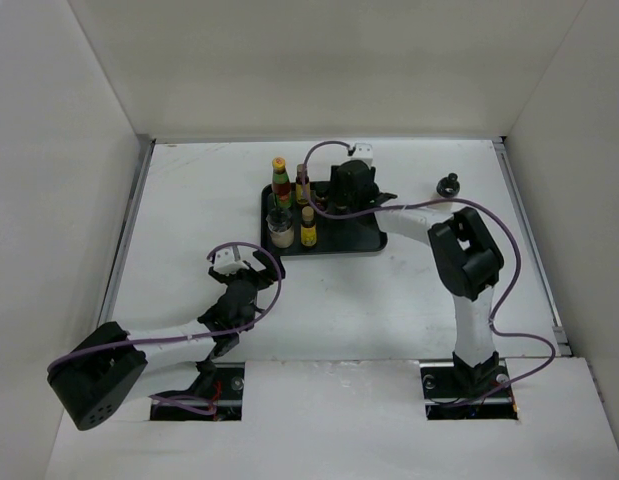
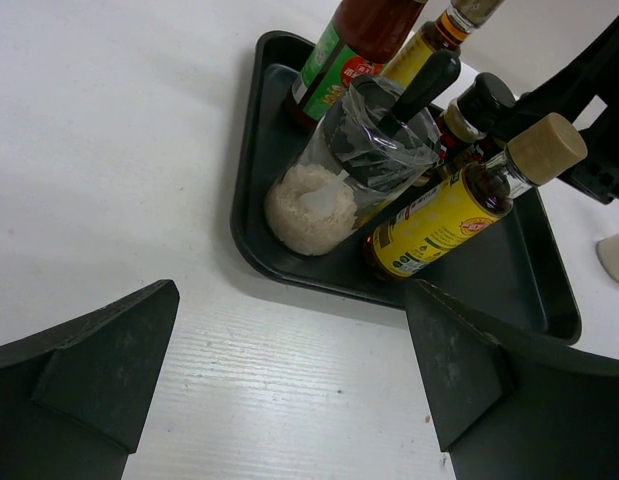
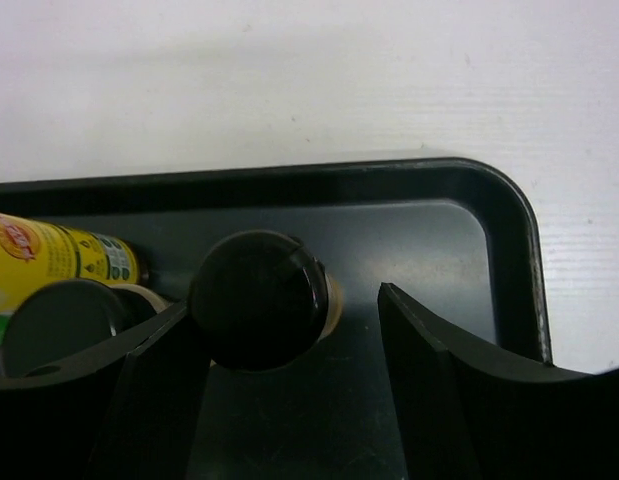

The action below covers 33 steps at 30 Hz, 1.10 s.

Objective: Organize the condiment bottles

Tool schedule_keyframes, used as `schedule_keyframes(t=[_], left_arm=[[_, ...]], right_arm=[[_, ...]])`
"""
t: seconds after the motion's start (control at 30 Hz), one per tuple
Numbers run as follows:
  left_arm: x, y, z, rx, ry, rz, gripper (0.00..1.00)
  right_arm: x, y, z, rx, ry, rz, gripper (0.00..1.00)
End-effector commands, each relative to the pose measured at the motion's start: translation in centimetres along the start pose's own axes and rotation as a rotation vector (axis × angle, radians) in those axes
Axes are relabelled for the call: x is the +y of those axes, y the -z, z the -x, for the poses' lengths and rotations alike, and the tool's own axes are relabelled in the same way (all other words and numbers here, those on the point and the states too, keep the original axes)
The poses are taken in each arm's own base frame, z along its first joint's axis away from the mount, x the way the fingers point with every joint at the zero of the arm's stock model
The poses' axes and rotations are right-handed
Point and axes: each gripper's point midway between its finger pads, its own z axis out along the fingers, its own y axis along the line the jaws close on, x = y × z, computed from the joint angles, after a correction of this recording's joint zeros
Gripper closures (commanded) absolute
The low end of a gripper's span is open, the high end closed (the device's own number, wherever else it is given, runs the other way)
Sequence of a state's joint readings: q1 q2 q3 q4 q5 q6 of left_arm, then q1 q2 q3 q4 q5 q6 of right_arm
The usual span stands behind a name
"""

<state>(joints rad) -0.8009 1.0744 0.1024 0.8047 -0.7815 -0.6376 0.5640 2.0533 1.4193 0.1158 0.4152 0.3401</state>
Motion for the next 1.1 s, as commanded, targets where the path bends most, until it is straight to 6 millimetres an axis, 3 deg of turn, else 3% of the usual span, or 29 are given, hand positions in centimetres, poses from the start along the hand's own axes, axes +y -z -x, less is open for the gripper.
schedule_keyframes(t=[0.0,0.17,0.4,0.43,0.63,0.7,0.8,1.07], left_arm=[[-2.0,-0.1,1.8,-0.046,0.076,-0.047,0.0],[-2.2,0.0,1.9,-0.047,0.081,-0.056,0.0],[-2.3,0.0,1.8,-0.044,0.081,-0.06,0.0],[-2.2,0.0,1.7,-0.043,0.077,-0.055,0.0],[-2.2,0.0,1.7,-0.043,0.076,-0.055,0.0],[-2.3,0.0,1.5,-0.036,0.073,-0.059,0.0],[-2.3,-0.1,1.5,-0.037,0.072,-0.056,0.0],[-2.2,-0.3,1.3,-0.029,0.065,-0.05,0.0]], right_arm=[[0.3,2.5,4.6,-0.098,-0.068,0.008,0.28],[0.4,5.9,8.4,-0.175,-0.102,0.021,0.28],[-0.8,10.5,11.3,-0.254,-0.133,0.041,0.17],[-2.1,10.8,11.6,-0.265,-0.139,0.019,0.16],[-18.3,12.2,12.3,-0.308,-0.164,-0.347,0.06],[-22.4,12.1,11.7,-0.286,-0.161,-0.432,0.02],[-24.9,10.4,9.6,-0.198,-0.154,-0.45,0.0],[-26.6,4.6,7.1,-0.075,-0.144,-0.409,0.0]])
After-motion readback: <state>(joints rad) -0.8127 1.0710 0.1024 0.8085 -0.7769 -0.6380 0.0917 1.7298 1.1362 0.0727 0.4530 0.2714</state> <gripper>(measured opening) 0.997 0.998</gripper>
